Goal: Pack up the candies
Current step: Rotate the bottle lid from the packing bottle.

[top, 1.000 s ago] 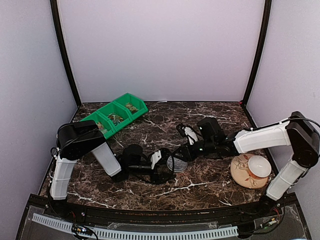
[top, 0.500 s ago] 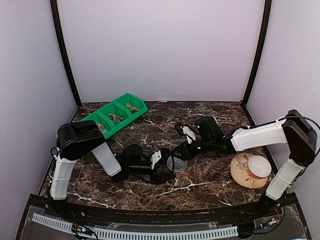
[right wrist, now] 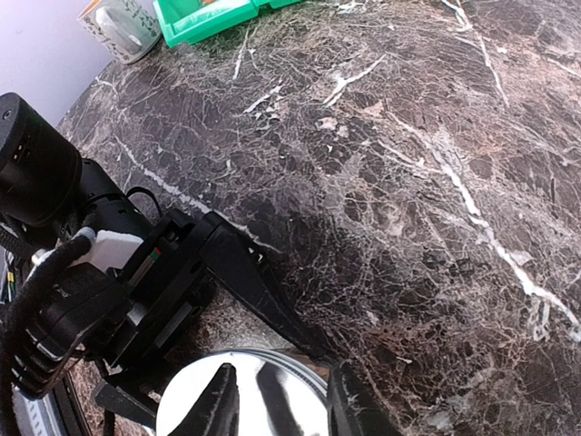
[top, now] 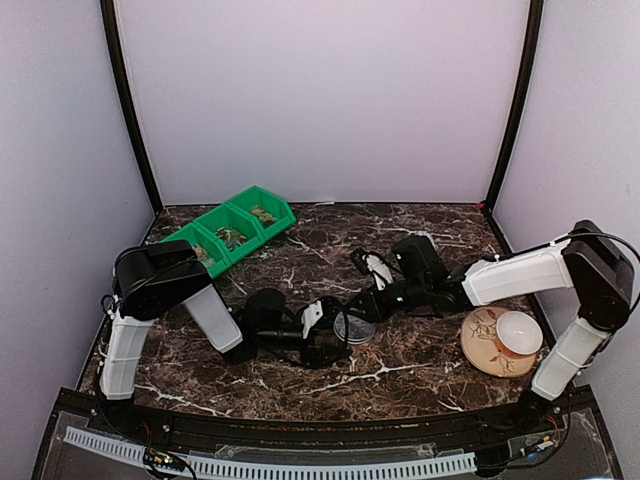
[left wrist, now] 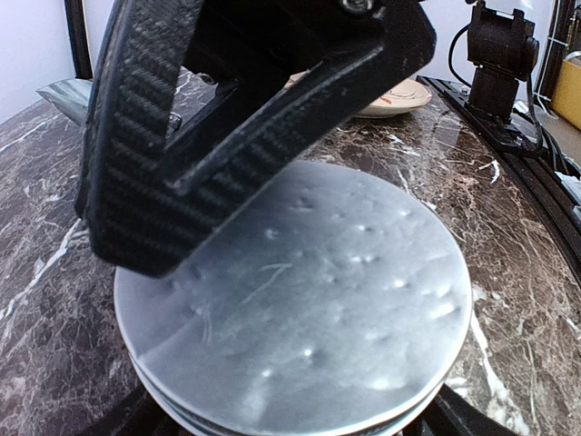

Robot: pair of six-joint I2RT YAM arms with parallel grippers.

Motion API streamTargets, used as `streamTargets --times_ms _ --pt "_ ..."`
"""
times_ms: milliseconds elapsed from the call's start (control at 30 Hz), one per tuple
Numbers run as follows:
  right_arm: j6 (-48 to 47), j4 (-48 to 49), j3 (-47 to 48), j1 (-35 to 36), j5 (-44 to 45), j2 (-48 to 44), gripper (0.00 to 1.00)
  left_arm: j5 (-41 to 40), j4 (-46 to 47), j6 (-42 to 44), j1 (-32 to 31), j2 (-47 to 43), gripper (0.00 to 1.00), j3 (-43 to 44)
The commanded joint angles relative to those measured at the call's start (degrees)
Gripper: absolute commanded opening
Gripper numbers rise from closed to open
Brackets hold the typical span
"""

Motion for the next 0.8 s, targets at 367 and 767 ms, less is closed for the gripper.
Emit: streamTargets --times_ms 367,767 --pt "0.3 0.7 -5.8 -0.3 -0.5 -4.1 0.27 -0.2 -7.4 -2.6 0.0 0.7 0.80 -1.8" --pt "1.5 0.9 -9.6 -0.3 -0.4 -7.9 0.26 -2.8 -7.4 -3.5 0.5 0.8 0.78 -1.8"
